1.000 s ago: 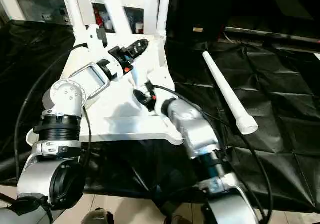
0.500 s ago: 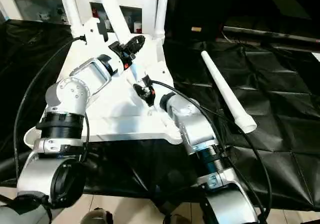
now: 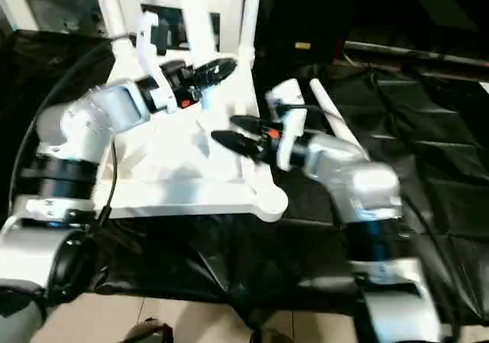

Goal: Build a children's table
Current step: Pick table leg

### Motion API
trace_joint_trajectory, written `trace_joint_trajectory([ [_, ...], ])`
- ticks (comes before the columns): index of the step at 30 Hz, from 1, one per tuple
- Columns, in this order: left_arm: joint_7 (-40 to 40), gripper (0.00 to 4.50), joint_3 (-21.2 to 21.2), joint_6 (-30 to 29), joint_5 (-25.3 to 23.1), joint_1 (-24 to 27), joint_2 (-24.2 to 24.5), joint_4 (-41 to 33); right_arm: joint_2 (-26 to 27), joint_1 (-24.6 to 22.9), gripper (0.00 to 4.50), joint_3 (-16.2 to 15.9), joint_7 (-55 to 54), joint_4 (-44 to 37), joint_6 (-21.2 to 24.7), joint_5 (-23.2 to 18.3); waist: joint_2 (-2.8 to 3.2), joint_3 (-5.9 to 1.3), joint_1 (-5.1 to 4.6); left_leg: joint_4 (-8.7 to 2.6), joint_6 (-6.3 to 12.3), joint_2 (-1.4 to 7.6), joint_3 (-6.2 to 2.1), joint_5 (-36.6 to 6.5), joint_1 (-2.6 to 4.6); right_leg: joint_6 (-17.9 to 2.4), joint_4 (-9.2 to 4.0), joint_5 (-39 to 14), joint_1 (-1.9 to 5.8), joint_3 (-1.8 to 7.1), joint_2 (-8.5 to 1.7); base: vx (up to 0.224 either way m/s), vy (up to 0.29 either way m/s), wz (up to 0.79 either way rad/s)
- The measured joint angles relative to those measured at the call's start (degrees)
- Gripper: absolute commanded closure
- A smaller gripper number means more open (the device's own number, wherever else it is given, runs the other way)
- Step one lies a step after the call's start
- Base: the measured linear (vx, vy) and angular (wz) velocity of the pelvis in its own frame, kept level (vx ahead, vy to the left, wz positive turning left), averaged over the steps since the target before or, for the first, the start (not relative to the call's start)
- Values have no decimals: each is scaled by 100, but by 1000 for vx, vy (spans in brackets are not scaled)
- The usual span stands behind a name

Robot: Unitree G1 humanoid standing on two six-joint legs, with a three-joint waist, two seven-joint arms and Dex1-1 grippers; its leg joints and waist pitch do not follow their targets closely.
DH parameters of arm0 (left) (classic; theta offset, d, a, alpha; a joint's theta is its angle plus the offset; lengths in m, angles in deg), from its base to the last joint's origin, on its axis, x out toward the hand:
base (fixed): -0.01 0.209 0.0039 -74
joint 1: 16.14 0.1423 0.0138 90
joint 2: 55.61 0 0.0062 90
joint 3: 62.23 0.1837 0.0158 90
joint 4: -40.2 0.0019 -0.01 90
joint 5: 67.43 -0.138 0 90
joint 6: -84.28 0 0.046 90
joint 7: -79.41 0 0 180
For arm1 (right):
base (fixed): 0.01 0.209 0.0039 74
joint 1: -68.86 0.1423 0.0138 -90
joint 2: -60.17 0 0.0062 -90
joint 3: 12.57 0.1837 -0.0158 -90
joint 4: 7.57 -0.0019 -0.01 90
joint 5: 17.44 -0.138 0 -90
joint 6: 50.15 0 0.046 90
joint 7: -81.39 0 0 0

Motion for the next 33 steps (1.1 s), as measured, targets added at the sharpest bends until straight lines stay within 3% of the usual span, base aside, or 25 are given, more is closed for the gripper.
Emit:
trace_joint_trajectory([
  [3,231,265,-19,-145,197,-27,-4,-102,-130,-51,133,-75,95,-91,248,-74,0,0,6,2,-2,0,0,2,1,-1,3,1,1,0,0,0,0,0],
  [7,334,265,-49,-243,342,-97,-107,-160,-108,-127,176,-251,83,-154,442,-81,0,0,3,4,-3,0,0,2,1,1,2,0,3,0,-1,0,0,0],
  [9,334,265,-46,-258,342,-101,-108,-159,-107,-127,176,-260,75,-180,487,-93,0,0,1,3,-3,0,0,2,2,1,2,0,3,0,0,0,0,0],
  [10,334,265,-46,-263,342,-101,-107,-158,-107,-127,209,-261,62,-185,502,-95,0,0,3,3,-3,0,0,2,1,1,2,0,3,-1,0,0,0,0],
  [18,294,265,-48,-297,343,-98,-84,-148,-29,-113,239,-260,-60,-225,508,-105,-1,-1,6,3,-3,0,0,2,0,2,1,-1,3,-1,0,0,0,0],
  [19,255,209,-48,-280,334,-87,-88,-153,9,-113,242,-261,-99,-226,503,-102,-1,-1,6,3,-3,0,0,2,1,2,2,-1,3,-2,0,0,0,0],
  [27,-615,148,-242,-44,233,67,-604,-213,280,-113,249,-20,-389,-119,539,-295,-6,-3,16,5,-3,-1,2,2,-3,3,-1,-1,3,-2,-1,0,0,0],
  [31,-483,147,-242,-82,331,211,-648,-214,172,-115,249,106,-183,-118,642,-495,-12,-5,17,5,-2,0,2,2,-6,3,0,-1,2,-3,-1,0,0,0],
  [33,-423,180,-243,-133,407,251,-649,-216,127,-117,250,107,-114,-118,670,-545,-21,-9,15,5,-2,0,2,2,-5,4,0,-2,2,-4,-1,0,0,0],
])
